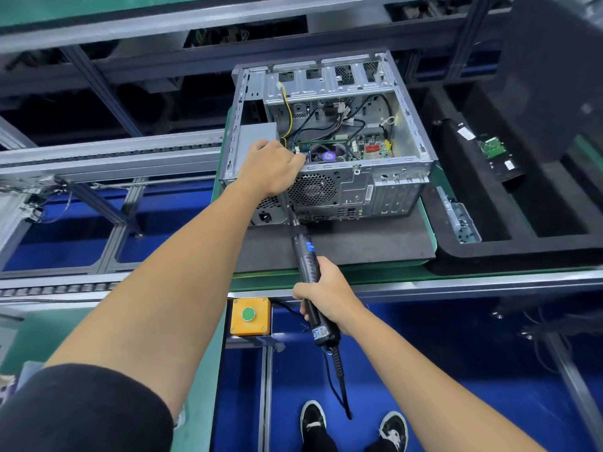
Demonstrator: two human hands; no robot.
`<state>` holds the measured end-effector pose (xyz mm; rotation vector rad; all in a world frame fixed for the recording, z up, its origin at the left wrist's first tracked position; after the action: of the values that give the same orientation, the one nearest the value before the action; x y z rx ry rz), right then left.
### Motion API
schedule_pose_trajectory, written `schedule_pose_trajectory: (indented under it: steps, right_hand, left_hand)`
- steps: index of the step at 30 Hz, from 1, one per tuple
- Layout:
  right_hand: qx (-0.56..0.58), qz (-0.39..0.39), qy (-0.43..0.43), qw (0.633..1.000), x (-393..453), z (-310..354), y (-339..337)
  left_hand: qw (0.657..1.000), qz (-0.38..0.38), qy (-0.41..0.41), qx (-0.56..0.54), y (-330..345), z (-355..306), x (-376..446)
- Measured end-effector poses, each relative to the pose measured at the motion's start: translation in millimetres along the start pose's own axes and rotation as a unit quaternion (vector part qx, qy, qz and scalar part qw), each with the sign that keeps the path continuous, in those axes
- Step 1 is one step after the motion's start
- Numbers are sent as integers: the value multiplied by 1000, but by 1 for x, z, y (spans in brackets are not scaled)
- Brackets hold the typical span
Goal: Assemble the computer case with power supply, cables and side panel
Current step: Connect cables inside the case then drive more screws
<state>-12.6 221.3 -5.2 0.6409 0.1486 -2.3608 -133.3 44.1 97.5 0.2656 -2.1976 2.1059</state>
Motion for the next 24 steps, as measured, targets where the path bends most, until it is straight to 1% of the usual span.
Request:
schedule_pose_trajectory:
  steps: [11,24]
  right_hand:
    - [-12,-21,6,1000,1,3,3]
    - [-36,-18,5,999,4,4,5]
  left_hand:
    - [1000,7,-5,-8,0,0,0]
    - [1000,1,-12,-10,1,1,0]
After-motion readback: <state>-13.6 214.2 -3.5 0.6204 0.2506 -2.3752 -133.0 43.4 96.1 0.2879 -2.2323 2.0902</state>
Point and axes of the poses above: each hand's wrist, its own x-axis towards the middle knuckle, its own y-axis out of the palm, z = x × y, the point moved 4 cm from there along x, towards the middle knuckle, and after that the axes turned 2 degrees about x, right-handed, at the moved point
